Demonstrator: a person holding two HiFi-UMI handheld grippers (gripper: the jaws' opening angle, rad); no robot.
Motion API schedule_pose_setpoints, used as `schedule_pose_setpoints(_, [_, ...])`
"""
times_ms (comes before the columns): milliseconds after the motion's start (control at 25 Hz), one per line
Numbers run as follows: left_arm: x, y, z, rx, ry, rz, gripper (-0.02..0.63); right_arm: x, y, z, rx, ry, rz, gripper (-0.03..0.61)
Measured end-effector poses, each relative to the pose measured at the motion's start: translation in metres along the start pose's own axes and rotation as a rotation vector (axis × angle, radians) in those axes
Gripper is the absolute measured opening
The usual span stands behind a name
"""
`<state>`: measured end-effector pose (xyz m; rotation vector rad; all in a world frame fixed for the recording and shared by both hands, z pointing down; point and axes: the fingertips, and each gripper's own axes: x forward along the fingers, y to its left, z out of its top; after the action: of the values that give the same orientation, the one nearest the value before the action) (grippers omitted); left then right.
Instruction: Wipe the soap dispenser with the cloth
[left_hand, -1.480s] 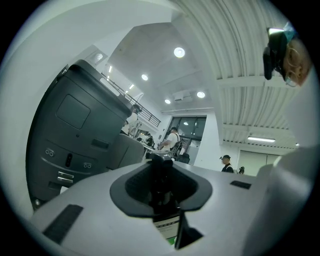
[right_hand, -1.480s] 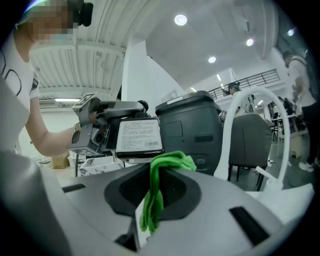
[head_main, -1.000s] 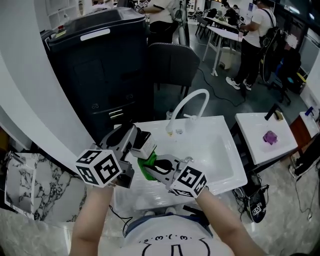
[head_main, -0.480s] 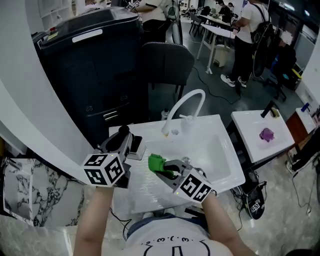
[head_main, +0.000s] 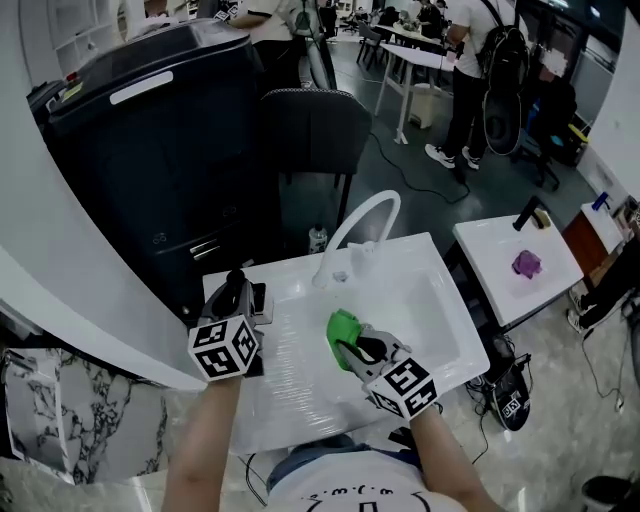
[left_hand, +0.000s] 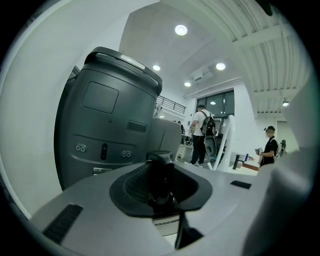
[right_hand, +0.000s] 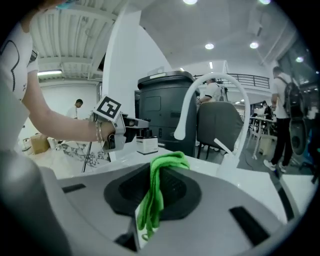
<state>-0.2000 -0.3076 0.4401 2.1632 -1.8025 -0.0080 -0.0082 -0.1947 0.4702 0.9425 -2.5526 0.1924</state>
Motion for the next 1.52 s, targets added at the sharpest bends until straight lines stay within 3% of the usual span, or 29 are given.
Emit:
schedule_pose_setpoints(240, [0.043,0.021,-0.02,0.055,-0.004,0.098,0.092,-0.004,-0.027,-0.024,0.123,0.053,-0.078,0.049])
schedule_pose_setpoints(520, [0.084,0.045,-0.044,0.082,0.053,0.203,0.092,0.004,-0.016,-0.054,0.097,0.162,-0.051,0.049])
schedule_pose_setpoints(760, [0.09,0.038,-0.05,0.21,0.041,0.214,0.094,-0.002,-0.028,-0.065,0.135,0.181,-0.093,0.049])
schedule_pose_setpoints(960, [0.089,0.035,-0.06,0.257,0.071,0.245,0.096,-0.003,-0.036,-0.064,0.154,0.172,-0.109,0.049])
schedule_pose_setpoints(1160, [0.085,0.035,-0.064,0.265,0.111,0.236,0.137,0.0,-0.035,-0.059,0.146,0.159,-0.093,0.049])
schedule_pose_setpoints(1360, [0.076,0.044,-0.066,0.222,0.152,0.214,0.268,0.003,-0.036,-0.045,0.14,0.118,-0.088,0.049])
schedule_pose_setpoints(1520, [0.053,0.037,-0.063,0.211,0.154,0.172,0.283,0.001,-0.045,-0.031,0.169,0.048,-0.113,0.049])
